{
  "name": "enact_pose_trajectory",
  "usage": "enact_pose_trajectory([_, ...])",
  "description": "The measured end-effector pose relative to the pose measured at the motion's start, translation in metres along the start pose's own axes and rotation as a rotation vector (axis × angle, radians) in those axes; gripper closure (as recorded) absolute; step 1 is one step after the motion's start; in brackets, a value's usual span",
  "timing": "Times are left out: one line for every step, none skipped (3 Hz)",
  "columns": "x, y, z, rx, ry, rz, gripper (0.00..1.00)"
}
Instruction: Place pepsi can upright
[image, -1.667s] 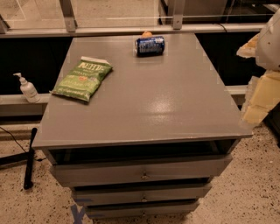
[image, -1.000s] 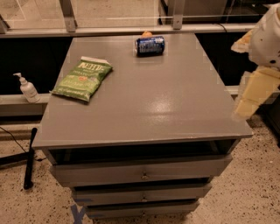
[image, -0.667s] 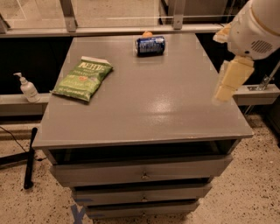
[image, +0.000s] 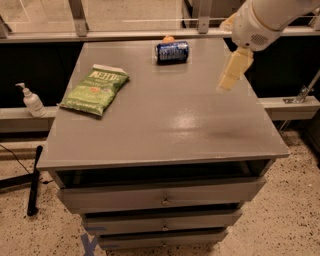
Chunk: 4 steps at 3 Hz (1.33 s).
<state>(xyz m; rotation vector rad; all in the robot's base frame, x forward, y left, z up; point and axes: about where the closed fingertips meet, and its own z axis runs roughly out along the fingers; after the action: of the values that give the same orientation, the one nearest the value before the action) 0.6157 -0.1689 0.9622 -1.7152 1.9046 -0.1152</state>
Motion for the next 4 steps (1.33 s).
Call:
enact_pose_trajectory([-0.008,-0.035,0.031,0.02,-0.047,-0.011,0.0])
enact_pose_trajectory([-0.019,-0.063,0.063,0.033,-0.087,-0.035,0.0])
enact_pose_trajectory([-0.019,-0.063,0.063,0.033,-0.088,-0.035,0.0])
enact_pose_trajectory([-0.014,-0.065,0.071,0.039,-0.108,-0.004,0.0])
